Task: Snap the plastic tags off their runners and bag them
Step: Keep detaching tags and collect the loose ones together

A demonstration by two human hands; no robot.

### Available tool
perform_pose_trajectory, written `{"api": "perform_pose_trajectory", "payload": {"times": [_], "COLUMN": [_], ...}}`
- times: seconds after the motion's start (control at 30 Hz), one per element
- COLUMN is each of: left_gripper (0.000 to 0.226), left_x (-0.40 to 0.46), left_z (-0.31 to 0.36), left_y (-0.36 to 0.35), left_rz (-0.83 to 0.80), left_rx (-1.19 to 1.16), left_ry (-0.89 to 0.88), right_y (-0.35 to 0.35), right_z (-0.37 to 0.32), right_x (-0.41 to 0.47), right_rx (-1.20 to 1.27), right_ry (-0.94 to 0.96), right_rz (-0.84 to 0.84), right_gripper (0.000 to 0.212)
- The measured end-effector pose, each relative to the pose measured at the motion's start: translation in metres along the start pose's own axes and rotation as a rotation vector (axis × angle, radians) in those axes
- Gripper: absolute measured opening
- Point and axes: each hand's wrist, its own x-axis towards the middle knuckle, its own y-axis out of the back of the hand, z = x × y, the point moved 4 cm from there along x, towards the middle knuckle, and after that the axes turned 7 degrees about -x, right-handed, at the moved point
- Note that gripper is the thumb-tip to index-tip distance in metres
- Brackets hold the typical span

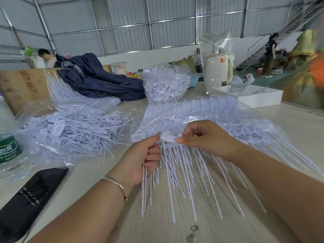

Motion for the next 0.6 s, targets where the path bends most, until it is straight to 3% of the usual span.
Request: {"api": "perform_pose_trajectory", "payload": {"times": [0.1,0.4,0.5,0.6], "left_gripper": [0.043,0.027,0.024,0.029], "left_x": [-0.001,-0.005,-0.003,-0.003], "left_z": [-0.001,-0.001,0.0,0.002], "left_y": [-0.002,-0.009,-0.005,-0.005], "left_rz": [-0.001,-0.06,-0.045,-0.06], "left_rx": [-0.001,0.256,0.233,0.18], "left_ry": [0.003,-0.135,-0.151,-0.144], "right_y": [0.001,0.002,0.005,0.009], "right_z": [0.001,-0.001,0.0,0.003], "right_x": [0.0,0.0,0.001,0.001], "right_rx": [-0.07,-0.13,-0.167,-0.362], "right_ry": [0.015,0.071,0.091,0.078], "right_rz": [0.0,-0.025,-0.018,-0.012], "right_gripper": [0.025,0.018,0.017,0.022]}}
